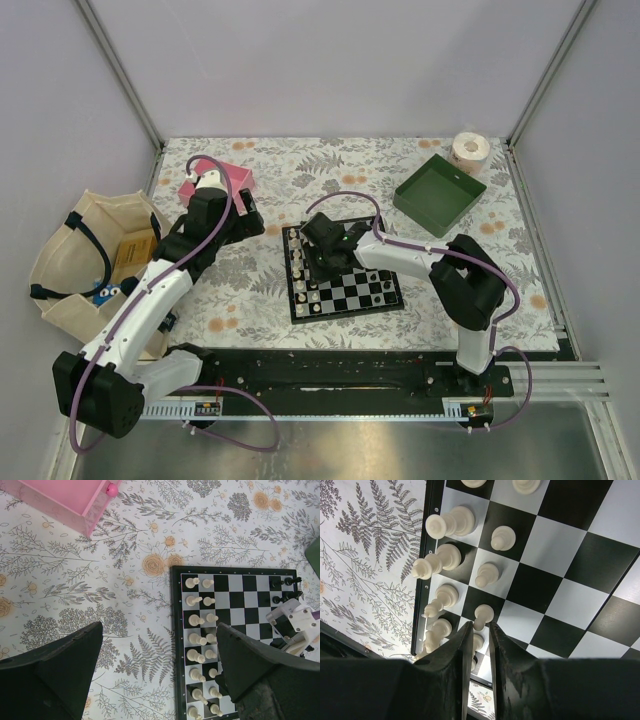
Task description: Set up the chess pieces on the board
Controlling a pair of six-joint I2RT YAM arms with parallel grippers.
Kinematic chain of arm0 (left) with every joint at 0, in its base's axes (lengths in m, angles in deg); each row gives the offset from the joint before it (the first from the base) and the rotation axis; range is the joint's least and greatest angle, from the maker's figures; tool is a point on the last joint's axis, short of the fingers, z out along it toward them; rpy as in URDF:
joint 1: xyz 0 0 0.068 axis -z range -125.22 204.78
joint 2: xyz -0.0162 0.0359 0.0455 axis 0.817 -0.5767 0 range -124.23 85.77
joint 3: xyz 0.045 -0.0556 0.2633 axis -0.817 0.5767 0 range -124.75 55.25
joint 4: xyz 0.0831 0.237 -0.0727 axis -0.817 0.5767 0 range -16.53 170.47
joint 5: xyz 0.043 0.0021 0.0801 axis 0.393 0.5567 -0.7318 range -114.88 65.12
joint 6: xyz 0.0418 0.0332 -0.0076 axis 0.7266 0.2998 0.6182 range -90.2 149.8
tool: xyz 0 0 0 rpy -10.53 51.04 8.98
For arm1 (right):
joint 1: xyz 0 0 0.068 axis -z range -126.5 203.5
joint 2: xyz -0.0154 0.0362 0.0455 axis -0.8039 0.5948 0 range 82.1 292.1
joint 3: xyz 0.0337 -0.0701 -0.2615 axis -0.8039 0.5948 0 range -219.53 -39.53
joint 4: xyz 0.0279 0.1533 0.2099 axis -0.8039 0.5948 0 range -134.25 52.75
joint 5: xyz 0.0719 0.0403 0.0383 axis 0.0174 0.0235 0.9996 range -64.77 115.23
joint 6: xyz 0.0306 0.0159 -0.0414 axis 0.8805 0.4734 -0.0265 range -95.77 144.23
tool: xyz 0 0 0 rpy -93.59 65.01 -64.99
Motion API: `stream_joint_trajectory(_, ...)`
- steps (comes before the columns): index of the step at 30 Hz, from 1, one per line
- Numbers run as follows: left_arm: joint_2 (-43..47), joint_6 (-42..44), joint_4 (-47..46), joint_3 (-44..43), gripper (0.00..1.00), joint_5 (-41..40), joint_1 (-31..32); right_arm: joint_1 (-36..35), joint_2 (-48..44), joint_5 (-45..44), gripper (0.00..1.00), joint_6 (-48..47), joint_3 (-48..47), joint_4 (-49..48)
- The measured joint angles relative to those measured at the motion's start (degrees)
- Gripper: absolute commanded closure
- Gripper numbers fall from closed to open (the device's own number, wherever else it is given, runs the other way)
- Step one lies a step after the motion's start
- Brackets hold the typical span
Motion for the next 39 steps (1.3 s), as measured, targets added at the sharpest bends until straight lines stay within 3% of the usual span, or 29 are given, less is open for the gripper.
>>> stream_joint_trajectory(27, -1.16, 0.2, 1.31, 0.07, 0.01, 0.02, 0.0, -0.81, 0.85, 0.11, 0.73, 0.0, -0.74, 0.0)
stream_joint_trajectory(39, -1.64, 0.2, 1.38, 0.09, 0.01, 0.04, 0.0, -0.81, 0.85, -0.02, 0.79, -0.09, -0.74, 0.0)
